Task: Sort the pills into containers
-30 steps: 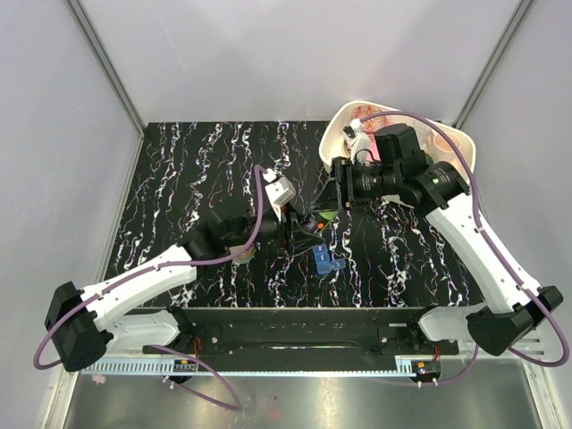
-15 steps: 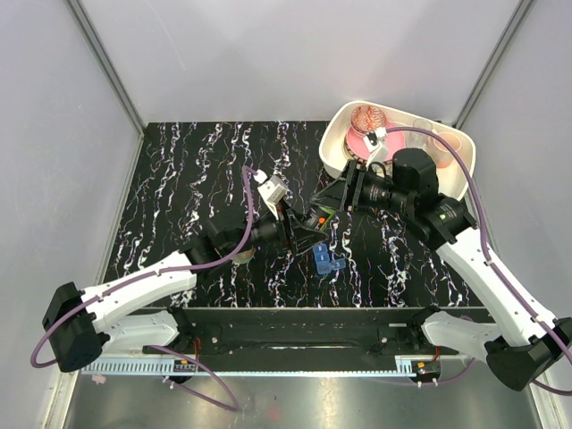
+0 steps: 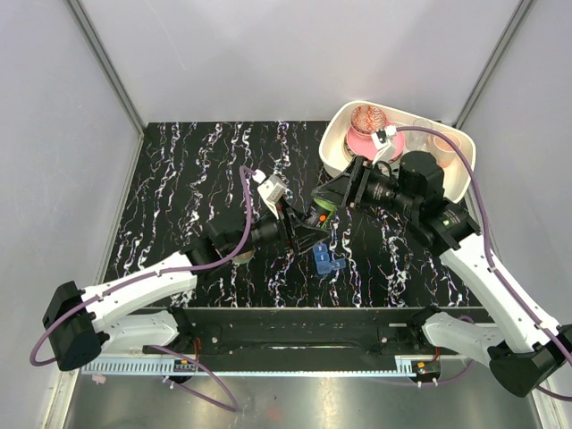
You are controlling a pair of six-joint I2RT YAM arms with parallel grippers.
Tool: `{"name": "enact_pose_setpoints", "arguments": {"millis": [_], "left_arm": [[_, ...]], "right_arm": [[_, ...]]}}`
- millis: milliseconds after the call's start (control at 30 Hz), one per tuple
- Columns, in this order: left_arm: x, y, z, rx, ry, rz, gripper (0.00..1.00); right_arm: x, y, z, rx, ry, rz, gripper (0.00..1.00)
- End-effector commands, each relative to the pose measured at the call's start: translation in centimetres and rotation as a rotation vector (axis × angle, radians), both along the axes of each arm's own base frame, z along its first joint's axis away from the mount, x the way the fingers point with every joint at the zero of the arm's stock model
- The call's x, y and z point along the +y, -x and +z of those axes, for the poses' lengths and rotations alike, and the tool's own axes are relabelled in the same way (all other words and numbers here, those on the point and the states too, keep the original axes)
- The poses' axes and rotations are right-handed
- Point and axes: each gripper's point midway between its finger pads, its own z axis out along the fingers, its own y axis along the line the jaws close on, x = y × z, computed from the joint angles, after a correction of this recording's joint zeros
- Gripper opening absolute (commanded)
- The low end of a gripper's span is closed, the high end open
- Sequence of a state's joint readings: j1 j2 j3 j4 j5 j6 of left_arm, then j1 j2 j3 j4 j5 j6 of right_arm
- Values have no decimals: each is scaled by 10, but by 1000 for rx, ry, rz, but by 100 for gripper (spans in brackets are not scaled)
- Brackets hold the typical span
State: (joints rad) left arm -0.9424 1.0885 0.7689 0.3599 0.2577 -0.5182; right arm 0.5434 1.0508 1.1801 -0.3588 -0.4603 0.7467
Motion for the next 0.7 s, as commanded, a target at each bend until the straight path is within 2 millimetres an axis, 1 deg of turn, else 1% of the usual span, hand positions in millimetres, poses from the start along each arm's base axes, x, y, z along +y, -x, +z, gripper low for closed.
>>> {"name": "enact_pose_setpoints", "arguments": {"millis": [0, 133, 267, 533, 667], "left_arm": [[-4, 3, 15, -15, 53, -7, 0], [-6, 4, 13, -11, 51, -10, 0], [-6, 3, 13, -9, 54, -4, 0], [-6, 2, 15, 13, 66, 6, 0], [-9, 0, 15, 26, 68, 10, 0]], "right_arm": [[-4, -1, 45, -141, -106, -38, 66], [-5, -1, 44, -141, -113, -45, 69], [-4, 0, 43, -136, -113, -38, 65], [-1, 3, 35, -130, -100, -8, 66], [0, 4, 33, -128, -92, 1, 67]]}}
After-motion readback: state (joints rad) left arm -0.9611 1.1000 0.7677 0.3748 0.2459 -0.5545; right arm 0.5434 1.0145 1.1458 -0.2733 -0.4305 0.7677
